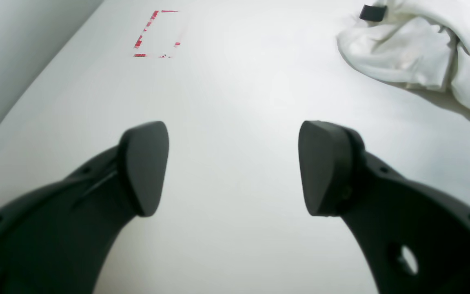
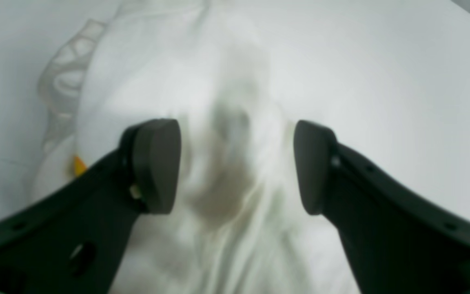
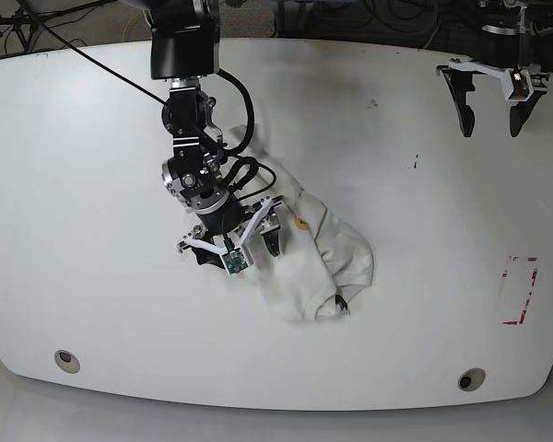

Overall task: Fold the T-shirt properly
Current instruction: 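Lower the open right gripper onto the crumpled white shirt, then close the right gripper on the shirt fabric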

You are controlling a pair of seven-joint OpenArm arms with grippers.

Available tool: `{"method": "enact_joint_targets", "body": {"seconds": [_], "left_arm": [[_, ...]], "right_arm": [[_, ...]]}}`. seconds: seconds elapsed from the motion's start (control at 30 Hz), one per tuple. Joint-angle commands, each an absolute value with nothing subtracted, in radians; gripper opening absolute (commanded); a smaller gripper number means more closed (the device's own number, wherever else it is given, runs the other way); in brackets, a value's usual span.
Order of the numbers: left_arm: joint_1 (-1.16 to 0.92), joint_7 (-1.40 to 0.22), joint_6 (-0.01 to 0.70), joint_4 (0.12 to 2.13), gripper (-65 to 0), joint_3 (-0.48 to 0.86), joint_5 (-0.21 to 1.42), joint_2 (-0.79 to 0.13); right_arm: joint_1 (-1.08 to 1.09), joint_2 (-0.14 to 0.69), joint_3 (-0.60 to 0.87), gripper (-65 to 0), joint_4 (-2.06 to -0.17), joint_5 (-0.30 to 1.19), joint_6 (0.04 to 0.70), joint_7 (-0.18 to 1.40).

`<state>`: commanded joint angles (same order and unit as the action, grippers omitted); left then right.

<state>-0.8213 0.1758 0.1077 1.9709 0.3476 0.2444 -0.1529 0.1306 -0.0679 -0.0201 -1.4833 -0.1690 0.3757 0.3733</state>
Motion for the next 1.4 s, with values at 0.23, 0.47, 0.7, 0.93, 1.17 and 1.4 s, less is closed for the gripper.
{"method": "enact_joint_targets", "body": {"seconds": [0.23, 0.47, 0.7, 0.93, 1.17, 1.4], "left_arm": [[-0.822, 0.174, 0.107, 1.967, -18.5, 0.346, 0.246, -0.153], [-0.814, 0.177, 0.105, 1.968, -18.4, 0.349, 0.244, -0.154], [-0.815, 0.186, 0.103, 1.971, -18.3, 0.349, 0.242, -0.151], [-0.819, 0.191, 0.102, 1.971, -18.3, 0.352, 0.242, -0.150], [-0.819, 0.194, 0.105, 1.970, -17.9, 0.357, 0.242, -0.151], [-0.827, 0.196, 0.107, 1.970, -17.9, 0.359, 0.244, -0.150]], "right_arm": [[0.134, -0.063, -0.018, -23.5, -1.457, -0.165, 0.376, 0.358], [0.153, -0.062, -0.018, -23.3, -1.379, -0.120, 0.377, 0.327], [0.207, -0.059, -0.017, -23.4, -1.264, -0.003, 0.370, 0.313], [0.266, -0.060, -0.022, -23.4, -1.170, 0.078, 0.373, 0.293], [0.305, -0.063, -0.029, -23.3, -1.114, 0.068, 0.365, 0.254], [0.310, -0.065, -0.032, -24.0, -1.114, 0.023, 0.329, 0.260]]}}
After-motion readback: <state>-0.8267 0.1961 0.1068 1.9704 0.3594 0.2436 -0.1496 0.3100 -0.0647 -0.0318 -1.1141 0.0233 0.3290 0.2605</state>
